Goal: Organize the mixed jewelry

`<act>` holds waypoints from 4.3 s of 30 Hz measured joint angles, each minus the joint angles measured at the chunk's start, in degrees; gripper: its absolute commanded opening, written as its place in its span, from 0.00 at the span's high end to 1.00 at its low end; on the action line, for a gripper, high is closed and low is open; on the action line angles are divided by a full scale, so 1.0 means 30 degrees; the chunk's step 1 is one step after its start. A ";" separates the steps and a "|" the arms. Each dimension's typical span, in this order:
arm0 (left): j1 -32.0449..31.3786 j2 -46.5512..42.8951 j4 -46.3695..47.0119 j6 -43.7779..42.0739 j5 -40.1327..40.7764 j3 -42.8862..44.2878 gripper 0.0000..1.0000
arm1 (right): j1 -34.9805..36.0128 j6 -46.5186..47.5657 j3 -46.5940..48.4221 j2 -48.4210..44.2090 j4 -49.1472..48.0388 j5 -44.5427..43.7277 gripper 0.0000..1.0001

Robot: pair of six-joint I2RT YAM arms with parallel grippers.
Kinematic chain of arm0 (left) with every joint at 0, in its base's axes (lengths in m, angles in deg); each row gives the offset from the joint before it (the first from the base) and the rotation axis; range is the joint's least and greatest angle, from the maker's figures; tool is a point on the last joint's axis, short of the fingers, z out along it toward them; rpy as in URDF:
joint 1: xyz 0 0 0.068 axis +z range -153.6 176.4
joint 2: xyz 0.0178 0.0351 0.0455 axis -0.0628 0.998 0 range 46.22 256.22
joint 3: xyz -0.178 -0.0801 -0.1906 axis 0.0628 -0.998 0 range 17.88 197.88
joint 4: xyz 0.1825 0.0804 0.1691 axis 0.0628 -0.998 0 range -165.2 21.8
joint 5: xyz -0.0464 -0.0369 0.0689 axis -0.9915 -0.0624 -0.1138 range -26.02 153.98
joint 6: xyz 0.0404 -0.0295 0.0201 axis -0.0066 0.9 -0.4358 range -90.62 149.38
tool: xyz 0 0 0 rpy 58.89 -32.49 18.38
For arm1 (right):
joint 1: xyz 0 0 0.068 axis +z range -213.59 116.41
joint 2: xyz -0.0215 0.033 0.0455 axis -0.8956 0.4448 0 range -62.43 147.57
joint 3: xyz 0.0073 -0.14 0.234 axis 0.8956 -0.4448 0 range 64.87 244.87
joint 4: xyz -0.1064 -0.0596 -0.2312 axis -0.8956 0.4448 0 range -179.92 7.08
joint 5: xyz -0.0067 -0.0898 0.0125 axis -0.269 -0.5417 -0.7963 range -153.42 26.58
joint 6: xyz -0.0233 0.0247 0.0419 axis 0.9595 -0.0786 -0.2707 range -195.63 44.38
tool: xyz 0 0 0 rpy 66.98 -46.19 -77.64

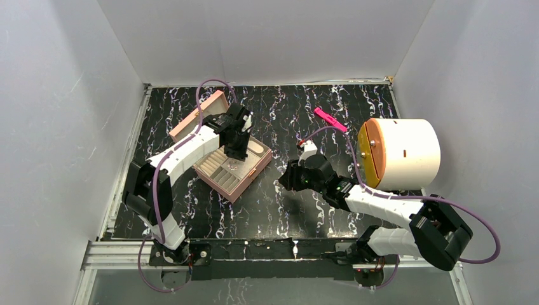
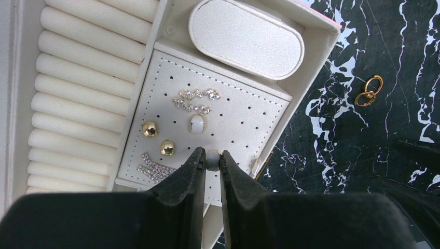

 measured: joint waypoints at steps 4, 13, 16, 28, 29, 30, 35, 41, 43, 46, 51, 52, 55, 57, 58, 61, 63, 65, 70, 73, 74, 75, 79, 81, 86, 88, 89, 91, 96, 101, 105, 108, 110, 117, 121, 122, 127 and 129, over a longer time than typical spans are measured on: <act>0.0000 0.0007 0.0153 0.0160 0.0066 0.0000 0.89 | 0.0000 0.0000 0.0000 0.0000 -0.0022 0.0000 0.52; 0.0000 0.0058 0.0357 0.0357 0.0277 0.0000 0.89 | 0.0000 -0.0007 -0.0007 0.0000 -0.0022 0.0000 0.52; 0.0000 0.0066 0.0401 0.0372 0.0335 0.0000 0.89 | 0.0000 0.0000 -0.0007 0.0007 -0.0022 0.0000 0.52; 0.0000 0.0685 0.0437 0.0379 0.0430 -0.0015 0.90 | -0.0007 -0.0015 -0.0007 0.0051 -0.0022 0.0000 0.52; 0.0000 0.0714 0.0459 0.0379 0.0430 -0.0029 0.90 | -0.0007 -0.0015 0.0000 0.0058 -0.0022 -0.0007 0.52; 0.0000 0.0714 0.0466 0.0372 0.0444 -0.0029 0.90 | -0.0007 -0.0015 -0.0007 0.0073 -0.0022 -0.0007 0.52; 0.0000 0.0714 0.0561 0.0379 0.0495 -0.0036 0.90 | -0.0015 -0.0022 0.0000 0.0138 -0.0022 0.0000 0.52; 0.0000 0.0714 0.0678 0.0408 0.0546 -0.0109 0.90 | -0.0015 -0.0022 0.0000 0.0146 -0.0029 0.0000 0.52; 0.0000 0.0714 0.0699 0.0408 0.0546 -0.0189 0.90 | -0.0015 -0.0022 -0.0007 0.0168 -0.0022 0.0000 0.52; 0.0000 0.0714 0.0707 0.0401 0.0546 -0.0248 0.90 | -0.0015 -0.0022 -0.0007 0.0182 -0.0022 0.0000 0.52; 0.0000 0.0714 0.0707 0.0401 0.0546 -0.0262 0.85 | -0.0015 -0.0029 -0.0007 0.0284 -0.0029 0.0007 0.52; 0.0000 0.0714 0.0714 0.0393 0.0546 -0.0270 0.83 | -0.0015 -0.0036 -0.0007 0.0335 -0.0029 0.0007 0.52; 0.0000 0.0714 0.0707 0.0393 0.0546 -0.0270 0.76 | -0.0015 -0.0044 -0.0007 0.0393 -0.0029 0.0015 0.52; 0.0000 0.0714 0.0707 0.0386 0.0525 -0.0277 0.72 | -0.0015 -0.0066 -0.0007 0.0408 -0.0029 0.0036 0.52; 0.0000 0.0714 0.0707 0.0386 0.0481 -0.0284 0.71 | -0.0015 -0.0073 -0.0007 0.0408 -0.0029 0.0051 0.52; 0.0000 0.0714 0.0729 0.0393 0.0393 -0.0284 0.70 | -0.0015 -0.0087 -0.0007 0.0408 -0.0036 0.0058 0.52; 0.0000 0.0714 0.0750 0.0393 0.0372 -0.0284 0.70 | -0.0015 -0.0095 -0.0007 0.0408 -0.0036 0.0058 0.52; 0.0000 0.0670 0.0765 0.0393 0.0364 -0.0284 0.69 | -0.0015 -0.0102 -0.0007 0.0408 -0.0036 0.0058 0.52; 0.0000 0.0299 0.0794 0.0393 0.0350 -0.0284 0.66 | -0.0015 -0.0102 0.0000 0.0408 -0.0029 0.0058 0.52; 0.0000 -0.0350 0.0991 0.0408 0.0350 -0.0321 0.63 | -0.0015 -0.0102 0.0000 0.0393 0.0015 0.0051 0.52; 0.0000 -0.0634 0.1137 0.0415 0.0350 -0.0386 0.62 | -0.0015 -0.0102 0.0000 0.0386 0.0051 0.0044 0.52; 0.0000 -0.1020 0.1392 0.0430 0.0350 -0.0532 0.61 | -0.0015 -0.0102 0.0029 0.0372 0.0138 0.0022 0.52; 0.0000 -0.3388 0.2506 0.0510 0.0372 -0.1647 0.48 | -0.0015 -0.0131 0.0495 0.0350 0.0896 -0.0321 0.51; 0.0000 -0.4765 0.3075 0.0546 0.0430 -0.2229 0.44 | -0.0015 -0.0226 0.0947 0.0357 0.1450 -0.0692 0.50; 0.0000 -0.9573 0.5005 0.0452 0.0838 -0.4546 0.35 | -0.0015 -0.0583 0.2892 0.0954 0.3497 -0.2331 0.42; 0.0000 -1.1832 0.5829 0.0415 0.1035 -0.5515 0.32 | -0.0015 -0.0670 0.4029 0.1690 0.4743 -0.3271 0.40; 0.0000 -1.2954 0.6237 0.0415 0.1158 -0.5974 0.31 | -0.0022 -0.0743 0.4554 0.2106 0.5399 -0.3730 0.39; 0.0000 -1.4906 0.7023 0.0503 0.1464 -0.6827 0.29 | -0.0080 -0.0911 0.5391 0.2834 0.6586 -0.4401 0.39; 0.0000 -1.9132 0.8459 0.1537 0.2499 -0.9588 0.24 | -0.0248 -0.1537 0.6601 0.3942 0.9500 -0.5107 0.43; 0.0000 -2.1223 0.9165 0.3490 0.2535 -1.2065 0.22 | -0.0262 -0.2302 0.6754 0.4634 1.1511 -0.5042 0.64; 0.0000 -2.1529 0.9267 0.4911 0.1996 -1.3274 0.22 | -0.0262 -0.2528 0.7220 0.5792 1.2284 -0.4736 0.68; 0.0000 -2.1493 0.9275 0.5537 0.1457 -1.3588 0.22 | -0.0262 -0.2361 0.7766 0.6506 1.2415 -0.4357 0.68; 0.0000 -2.1493 0.9275 0.5741 0.1268 -1.3595 0.22 | -0.0262 -0.2142 0.8174 0.6921 1.2422 -0.4248 0.67; 0.0000 -2.1500 0.9275 0.6003 0.1100 -1.3653 0.22 | -0.0262 -0.1792 0.9158 0.8269 1.2386 -0.4109 0.58; 0.0000 -2.1427 0.9267 0.6105 0.1086 -1.3763 0.22 | -0.0262 -0.1625 0.9165 0.8619 1.2400 -0.3898 0.55; 0.0000 -2.1362 0.9275 0.6142 0.1064 -1.3770 0.22 | -0.0262 -0.1596 0.9165 0.8692 1.2400 -0.3876 0.55; 0.0000 -2.0822 0.9282 0.6200 0.0925 -1.3770 0.22 | -0.0262 -0.1479 0.9165 0.8990 1.2320 -0.3847 0.62; 0.0000 -2.0648 0.9289 0.6215 0.0882 -1.3770 0.22 | -0.0262 -0.1377 0.9165 0.9085 1.2211 -0.3854 0.70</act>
